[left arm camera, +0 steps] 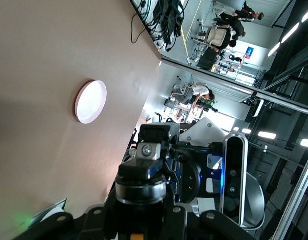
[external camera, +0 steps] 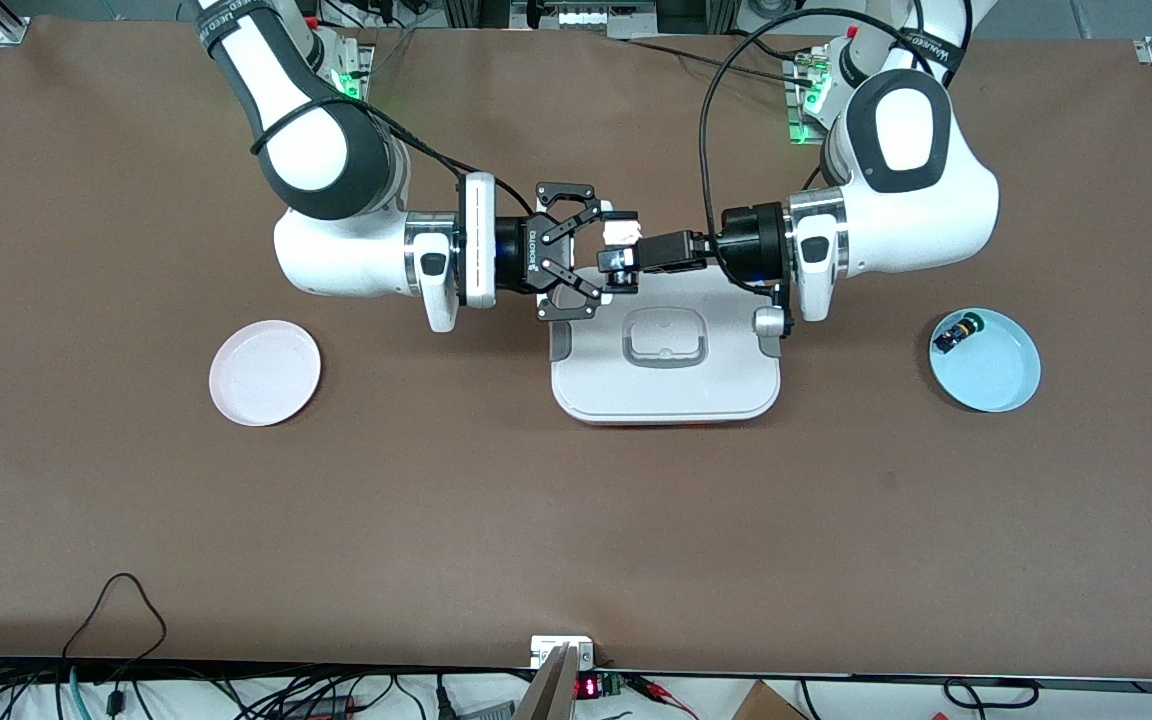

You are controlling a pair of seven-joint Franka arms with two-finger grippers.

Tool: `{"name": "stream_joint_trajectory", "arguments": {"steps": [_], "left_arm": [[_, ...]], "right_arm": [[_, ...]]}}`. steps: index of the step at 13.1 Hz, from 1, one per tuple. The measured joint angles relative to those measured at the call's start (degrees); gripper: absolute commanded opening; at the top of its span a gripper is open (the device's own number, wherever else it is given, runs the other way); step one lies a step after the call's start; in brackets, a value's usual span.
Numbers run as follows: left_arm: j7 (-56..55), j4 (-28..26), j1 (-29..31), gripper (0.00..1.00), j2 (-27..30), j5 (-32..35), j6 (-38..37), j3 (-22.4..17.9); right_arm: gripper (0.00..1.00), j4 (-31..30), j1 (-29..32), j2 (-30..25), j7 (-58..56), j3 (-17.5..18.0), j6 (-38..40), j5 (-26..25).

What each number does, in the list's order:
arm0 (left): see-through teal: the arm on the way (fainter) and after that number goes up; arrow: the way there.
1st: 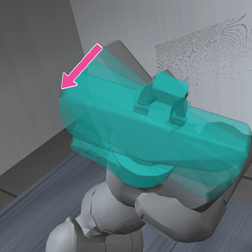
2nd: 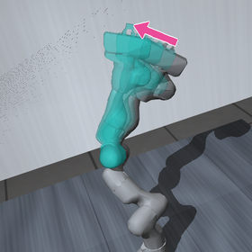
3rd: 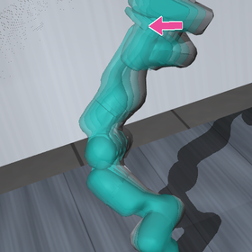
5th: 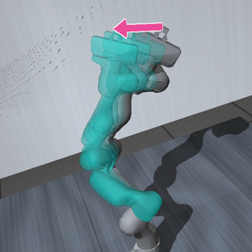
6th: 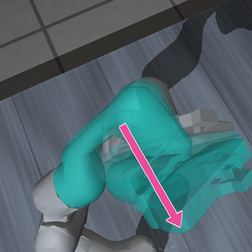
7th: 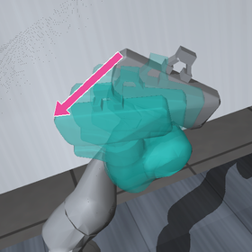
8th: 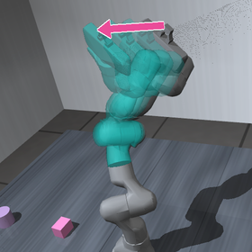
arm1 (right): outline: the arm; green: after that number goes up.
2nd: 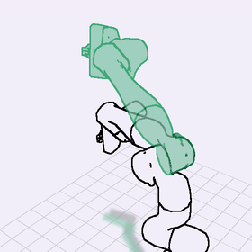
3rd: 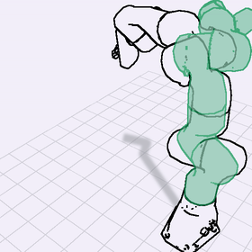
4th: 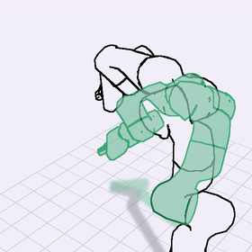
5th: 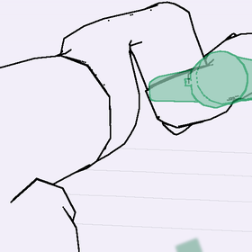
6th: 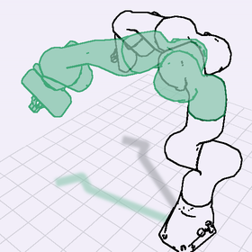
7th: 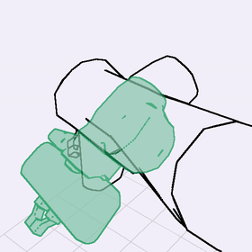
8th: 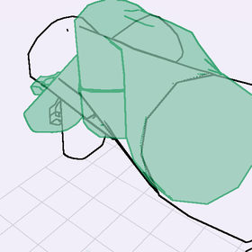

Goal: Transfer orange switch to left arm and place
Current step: 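Grasp the switch with the left gripper and open the right gripper, then carry the switch to the blue dish while the right gripper withdraws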

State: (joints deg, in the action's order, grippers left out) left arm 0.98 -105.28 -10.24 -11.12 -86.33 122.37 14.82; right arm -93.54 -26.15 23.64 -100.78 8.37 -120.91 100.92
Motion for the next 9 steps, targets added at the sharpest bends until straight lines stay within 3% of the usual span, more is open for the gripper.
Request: {"name": "stream_joint_trajectory", "arguments": {"steps": [4, 9], "left_arm": [[0.11, -0.39, 2.46, 0.0, 0.17, 1.77, -2.15, -0.55], [0.12, -3.0, 6.28, 0.0, 0.18, 18.76, -5.3, -2.61]], "right_arm": [[1.0, 0.09, 0.03, -0.02, 1.42, -0.16, 0.0, 0.12], [1.0, -1.46, 4.0, -0.14, 1.86, -0.69, 1.73, -0.15]]}}
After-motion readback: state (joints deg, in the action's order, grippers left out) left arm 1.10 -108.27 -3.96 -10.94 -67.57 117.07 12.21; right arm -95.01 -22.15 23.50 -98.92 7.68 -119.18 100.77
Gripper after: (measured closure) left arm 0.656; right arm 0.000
